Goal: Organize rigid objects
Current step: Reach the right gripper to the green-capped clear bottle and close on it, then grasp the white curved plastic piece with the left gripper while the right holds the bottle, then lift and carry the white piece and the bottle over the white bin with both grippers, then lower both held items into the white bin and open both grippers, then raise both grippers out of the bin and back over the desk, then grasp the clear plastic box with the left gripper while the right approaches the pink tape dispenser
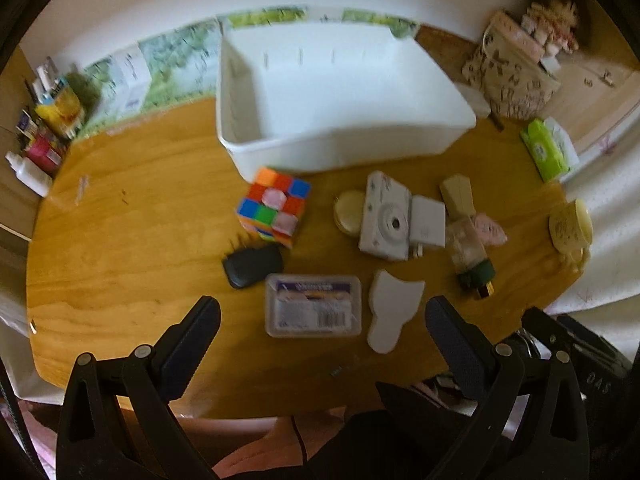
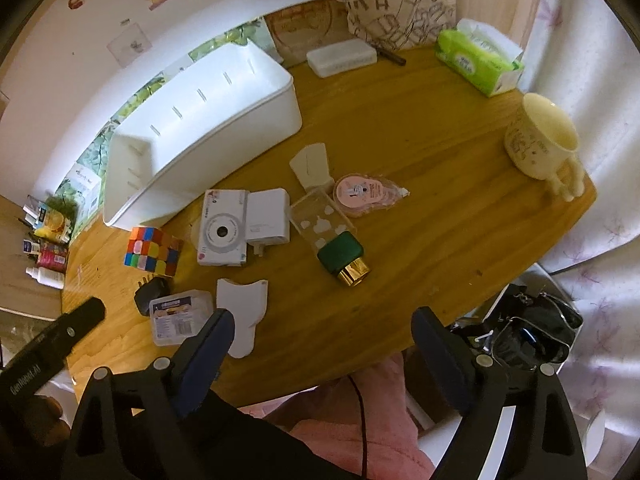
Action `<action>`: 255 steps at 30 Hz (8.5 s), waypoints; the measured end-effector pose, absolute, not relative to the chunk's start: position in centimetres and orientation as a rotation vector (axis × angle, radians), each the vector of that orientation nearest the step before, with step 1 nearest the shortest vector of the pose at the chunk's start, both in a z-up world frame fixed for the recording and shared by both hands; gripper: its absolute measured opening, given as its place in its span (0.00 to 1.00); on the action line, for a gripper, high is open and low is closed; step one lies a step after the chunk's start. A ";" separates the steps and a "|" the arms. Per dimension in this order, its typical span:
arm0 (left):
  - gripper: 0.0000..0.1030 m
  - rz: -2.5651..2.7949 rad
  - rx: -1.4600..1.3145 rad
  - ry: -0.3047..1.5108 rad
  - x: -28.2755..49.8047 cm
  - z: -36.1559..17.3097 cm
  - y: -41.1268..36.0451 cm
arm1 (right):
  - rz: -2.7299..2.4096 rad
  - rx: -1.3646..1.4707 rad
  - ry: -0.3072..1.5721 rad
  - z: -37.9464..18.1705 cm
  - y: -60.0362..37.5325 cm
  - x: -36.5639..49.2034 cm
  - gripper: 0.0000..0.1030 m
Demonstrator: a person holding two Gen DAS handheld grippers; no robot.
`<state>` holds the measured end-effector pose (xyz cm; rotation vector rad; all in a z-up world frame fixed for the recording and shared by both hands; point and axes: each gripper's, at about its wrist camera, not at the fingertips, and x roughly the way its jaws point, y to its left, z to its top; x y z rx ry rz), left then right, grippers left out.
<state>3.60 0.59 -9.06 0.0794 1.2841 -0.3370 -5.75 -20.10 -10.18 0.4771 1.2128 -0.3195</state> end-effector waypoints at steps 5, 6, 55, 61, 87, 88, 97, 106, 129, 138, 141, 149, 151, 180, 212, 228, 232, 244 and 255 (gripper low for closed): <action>0.99 -0.323 0.086 1.369 3.5 -10.4 -1.3 | -0.275 0.497 1.279 -11.7 -22.0 -4.6 0.83; 0.99 -0.316 0.080 1.387 3.5 -10.7 -1.6 | -0.259 0.499 1.297 -12.1 -22.5 -4.2 0.83; 0.56 0.040 -0.215 1.711 4.6 -23.6 -8.3 | 0.277 0.279 1.751 -21.4 -23.8 6.1 0.45; 0.53 0.038 -0.213 1.700 4.4 -23.4 -8.9 | 0.298 0.269 1.735 -20.4 -24.5 6.1 0.44; 0.45 -0.043 -0.118 1.459 3.5 -13.4 -10.0 | 0.435 0.180 1.382 -10.8 -24.4 4.9 0.44; 0.45 -0.038 -0.109 1.437 3.9 -12.6 -10.0 | 0.436 0.176 1.358 -10.3 -24.2 5.2 0.44; 0.45 -0.030 -0.099 1.200 5.9 -8.5 -8.5 | 0.449 0.097 1.068 -5.2 -23.5 6.5 0.44; 0.45 -0.057 -0.113 1.007 8.9 -6.7 -6.4 | 0.408 0.085 0.859 -3.1 -23.1 8.4 0.44; 0.46 -0.058 -0.070 0.626 15.7 -9.0 -5.6 | 0.311 -0.050 0.662 -6.8 -20.1 14.4 0.45; 0.46 -0.088 -0.064 0.657 17.7 -10.8 -6.8 | 0.317 -0.052 0.706 -8.4 -19.9 15.9 0.45; 0.46 -0.093 -0.066 0.683 18.1 -11.1 -7.1 | 0.310 -0.051 0.720 -8.7 -20.0 16.3 0.45; 0.68 -0.082 -0.040 0.706 18.1 -10.9 -7.5 | 0.293 -0.031 0.746 -8.9 -20.7 16.5 0.46; 0.71 -0.082 -0.051 0.684 17.7 -10.4 -7.4 | 0.296 -0.026 0.730 -8.5 -20.9 16.2 0.50; 0.81 0.040 -0.044 0.497 7.1 -1.6 -6.0 | 0.286 -0.044 0.460 -0.8 -23.4 6.2 0.79; 0.81 0.180 -0.104 0.821 1.7 -8.3 -4.4 | 0.253 -0.036 0.621 -6.6 -27.3 -0.2 0.79; 0.81 0.239 -0.400 1.188 2.3 -15.5 -0.8 | 0.267 0.037 0.837 -11.5 -26.9 0.4 0.79; 0.81 0.273 -0.445 1.252 2.2 -17.0 -0.3 | 0.263 0.060 0.898 -12.7 -26.8 0.8 0.79; 0.81 0.360 -0.630 1.360 1.9 -19.7 1.5 | 0.189 0.126 1.099 -16.3 -27.7 2.3 0.79; 0.81 0.407 -0.784 1.405 2.7 -21.1 3.8 | 0.106 0.293 1.245 -18.8 -30.3 3.9 0.79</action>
